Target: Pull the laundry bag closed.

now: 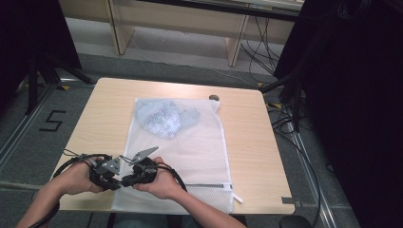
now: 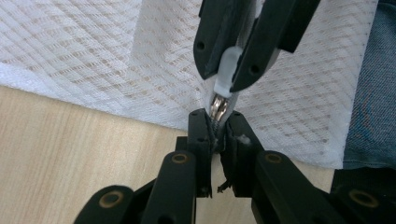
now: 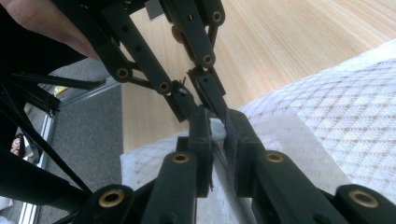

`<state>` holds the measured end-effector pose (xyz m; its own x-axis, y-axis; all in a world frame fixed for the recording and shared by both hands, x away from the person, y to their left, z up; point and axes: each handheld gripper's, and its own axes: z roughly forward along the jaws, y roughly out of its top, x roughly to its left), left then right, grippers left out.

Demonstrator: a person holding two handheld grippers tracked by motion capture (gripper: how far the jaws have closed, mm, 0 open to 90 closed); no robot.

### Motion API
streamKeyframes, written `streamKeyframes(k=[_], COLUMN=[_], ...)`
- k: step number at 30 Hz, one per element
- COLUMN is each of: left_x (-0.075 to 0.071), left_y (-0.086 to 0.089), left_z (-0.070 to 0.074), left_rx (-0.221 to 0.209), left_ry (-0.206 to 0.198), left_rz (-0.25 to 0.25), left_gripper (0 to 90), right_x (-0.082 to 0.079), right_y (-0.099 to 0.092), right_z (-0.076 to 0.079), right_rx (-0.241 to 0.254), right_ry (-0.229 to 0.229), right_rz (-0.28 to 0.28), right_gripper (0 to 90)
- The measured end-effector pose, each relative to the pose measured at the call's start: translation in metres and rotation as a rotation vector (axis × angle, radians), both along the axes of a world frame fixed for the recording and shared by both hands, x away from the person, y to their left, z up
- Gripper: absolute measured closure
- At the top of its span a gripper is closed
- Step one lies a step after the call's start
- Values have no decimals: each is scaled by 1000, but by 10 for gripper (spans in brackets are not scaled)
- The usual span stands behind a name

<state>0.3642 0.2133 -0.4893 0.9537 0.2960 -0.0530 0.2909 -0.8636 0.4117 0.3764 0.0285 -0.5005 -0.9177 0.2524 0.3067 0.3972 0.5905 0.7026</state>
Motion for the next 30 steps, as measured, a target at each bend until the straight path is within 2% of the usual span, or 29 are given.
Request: streamKeyframes(k=[3,4,6,7,8,9,14,15,17,20,21,23,24,25,26,27,30], left_x=[0,1,0,1,1,1,1,0,0,1,1,1,1,-1,-1,1,0], left_y=[0,0,0,1,1,1,0,0,0,0,1,1,1,0,0,1,0], left_z=[0,1,1,2,1,1,1,0,0,1,1,1,1,0,0,1,0], left_rx=[6,20,19,28,23,24,24,2,3,18,18,17,16,-7,-7,20,-4], left_ry=[-3,-8,-3,-1,-1,-2,-2,3,3,-2,-4,-6,-6,-1,-1,-5,1], left_rz=[-2,-14,-8,-20,-15,-16,-23,0,-1,-21,-21,-20,-19,5,5,-21,3], left_gripper=[819,819,819,819,819,819,819,818,819,819,819,818,819,819,819,819,819], right_x=[1,1,0,-1,0,-2,-1,0,0,-1,0,-1,0,-1,-1,-1,-1], right_y=[-1,-1,-1,-1,-2,-3,-4,-4,-5,-5,-5,-6,-7,-7,-8,-8,-8], right_z=[0,0,0,0,0,1,1,1,1,1,1,3,3,3,3,3,3], right_rx=[1,1,-2,3,5,-6,-5,-2,-3,0,-1,-14,-10,-10,-14,-12,-13], right_ry=[-16,-14,-10,-6,-27,-3,-3,-24,-29,-6,-22,-13,-35,-28,-24,-19,-18], right_rz=[10,8,1,-1,13,-7,0,9,9,-8,-1,-6,8,8,1,1,-1], right_gripper=[825,825,825,825,825,825,825,825,825,825,825,825,825,825,825,825,825])
